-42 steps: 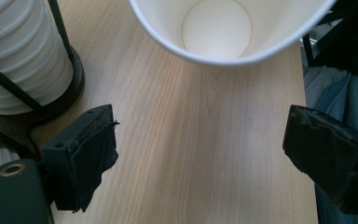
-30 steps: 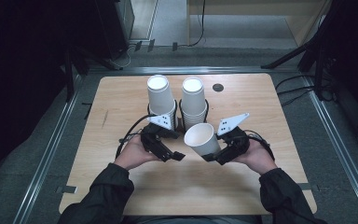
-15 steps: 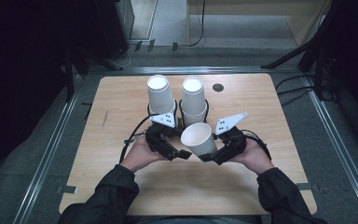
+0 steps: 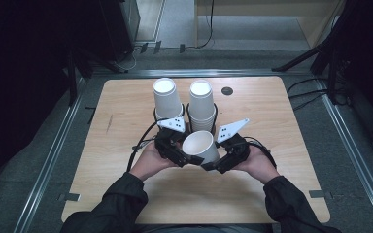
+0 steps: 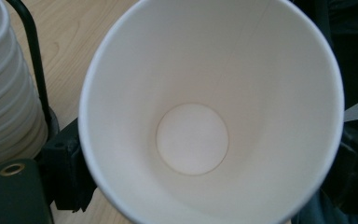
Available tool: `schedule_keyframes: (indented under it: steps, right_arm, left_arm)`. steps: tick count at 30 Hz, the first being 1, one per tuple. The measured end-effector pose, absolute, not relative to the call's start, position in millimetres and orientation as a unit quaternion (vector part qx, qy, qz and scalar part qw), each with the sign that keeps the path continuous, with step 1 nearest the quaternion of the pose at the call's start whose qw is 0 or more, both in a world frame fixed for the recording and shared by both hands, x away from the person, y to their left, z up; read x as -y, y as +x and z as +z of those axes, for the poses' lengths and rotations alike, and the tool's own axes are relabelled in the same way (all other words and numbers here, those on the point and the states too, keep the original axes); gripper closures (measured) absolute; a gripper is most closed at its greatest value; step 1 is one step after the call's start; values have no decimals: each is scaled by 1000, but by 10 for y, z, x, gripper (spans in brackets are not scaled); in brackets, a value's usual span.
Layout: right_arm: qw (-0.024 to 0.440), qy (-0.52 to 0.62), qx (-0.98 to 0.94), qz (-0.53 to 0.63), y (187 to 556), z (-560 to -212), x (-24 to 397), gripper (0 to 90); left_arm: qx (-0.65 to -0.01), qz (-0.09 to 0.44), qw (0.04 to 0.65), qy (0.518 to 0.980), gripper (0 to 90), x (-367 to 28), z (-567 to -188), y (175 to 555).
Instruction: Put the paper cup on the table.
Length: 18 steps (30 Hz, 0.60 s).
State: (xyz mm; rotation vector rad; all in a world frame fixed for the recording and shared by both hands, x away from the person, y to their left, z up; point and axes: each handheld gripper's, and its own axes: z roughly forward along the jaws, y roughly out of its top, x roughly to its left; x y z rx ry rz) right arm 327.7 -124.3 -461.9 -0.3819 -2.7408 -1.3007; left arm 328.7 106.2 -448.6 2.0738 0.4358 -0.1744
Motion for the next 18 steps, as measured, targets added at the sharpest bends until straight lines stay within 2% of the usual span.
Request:
schedule_keyframes:
  steps: [7,9,14,18]
  right_arm:
    - [49,-123,896,-423,3274,-4647,1189,234]
    - [49,-123,894,-427,3275,-4642,1187,238]
    - [55,-127,892,-430,3290,-4642,1210,247]
    - [68,-131,891,-429,3291,-4638,1217,227]
  left_arm:
    - [-182,-75,499,844,100,-1054,-4496,3278]
    - [-179,-62,506,842,134,-1060,-4482,3259]
    - [-187,-76,504,840,218,-1087,-4480,3280]
    - [-186,-76,498,843,239,-1085,-4466,3267]
